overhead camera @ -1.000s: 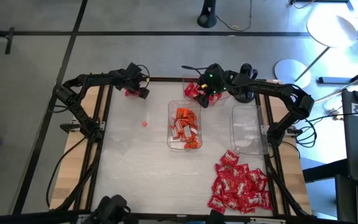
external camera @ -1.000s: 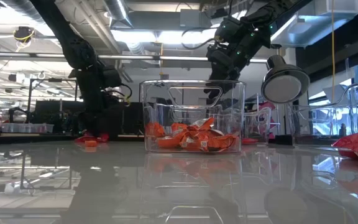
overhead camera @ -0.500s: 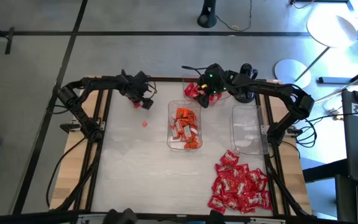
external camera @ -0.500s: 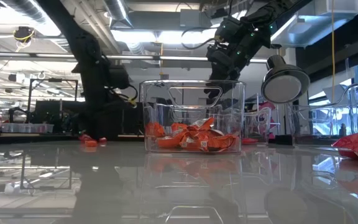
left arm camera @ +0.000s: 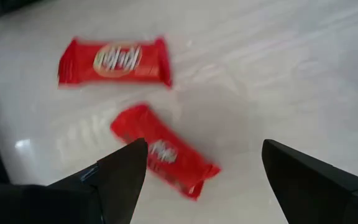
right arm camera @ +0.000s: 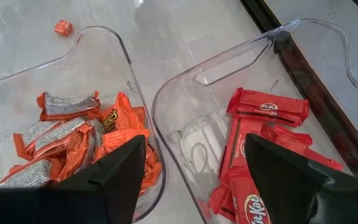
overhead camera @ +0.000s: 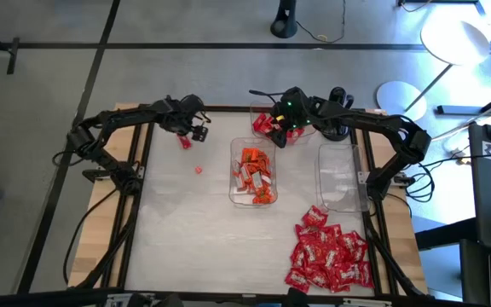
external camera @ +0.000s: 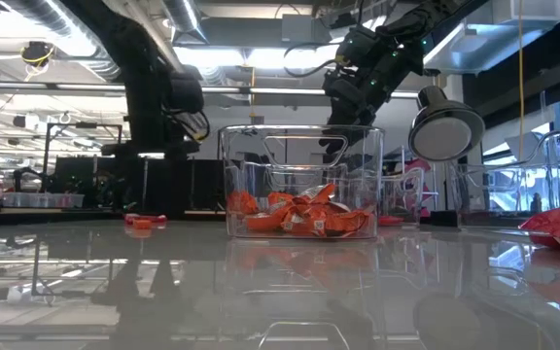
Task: Sort candy
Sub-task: Put the red chocolate into the top transparent bin
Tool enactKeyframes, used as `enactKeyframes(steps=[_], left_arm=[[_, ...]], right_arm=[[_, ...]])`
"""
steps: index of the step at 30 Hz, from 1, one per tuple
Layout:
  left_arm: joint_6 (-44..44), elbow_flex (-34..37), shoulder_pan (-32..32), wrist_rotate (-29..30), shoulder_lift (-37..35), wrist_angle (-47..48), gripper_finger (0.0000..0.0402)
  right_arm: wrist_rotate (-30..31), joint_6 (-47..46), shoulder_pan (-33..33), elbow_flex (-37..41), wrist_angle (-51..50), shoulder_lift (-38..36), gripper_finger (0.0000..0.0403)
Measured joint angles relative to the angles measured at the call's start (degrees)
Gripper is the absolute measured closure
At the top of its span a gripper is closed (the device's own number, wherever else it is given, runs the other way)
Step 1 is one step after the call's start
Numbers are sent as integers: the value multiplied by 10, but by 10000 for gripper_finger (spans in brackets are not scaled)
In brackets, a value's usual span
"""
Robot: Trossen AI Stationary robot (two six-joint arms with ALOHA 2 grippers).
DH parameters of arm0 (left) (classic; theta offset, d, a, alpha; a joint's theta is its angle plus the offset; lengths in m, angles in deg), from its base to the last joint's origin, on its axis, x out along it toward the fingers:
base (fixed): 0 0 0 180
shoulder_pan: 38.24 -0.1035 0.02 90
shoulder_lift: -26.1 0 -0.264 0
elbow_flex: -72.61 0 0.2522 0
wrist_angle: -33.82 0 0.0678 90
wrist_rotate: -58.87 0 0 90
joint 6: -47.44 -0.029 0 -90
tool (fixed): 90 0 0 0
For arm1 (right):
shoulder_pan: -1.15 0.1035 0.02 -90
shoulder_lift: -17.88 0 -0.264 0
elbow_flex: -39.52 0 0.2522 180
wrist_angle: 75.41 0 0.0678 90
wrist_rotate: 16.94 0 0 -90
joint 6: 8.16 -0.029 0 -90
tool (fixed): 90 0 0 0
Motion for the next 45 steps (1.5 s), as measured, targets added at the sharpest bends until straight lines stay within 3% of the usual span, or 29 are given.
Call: enactKeyframes(steps=[6,13,23,37,45], left_arm=[[63,30,-1,31,0,4,98],[136,98,-11,26,0,-91,98],[160,154,-16,34,-3,-165,103],[123,160,1,43,0,-207,245],[119,160,30,35,-11,-228,278]], right_arm=[[0,0,0,0,0,0,130],[0,0,0,0,0,0,130],[0,-1,0,0,0,0,130],[0,-7,0,0,4,0,130],[0,-7,0,0,4,0,130]])
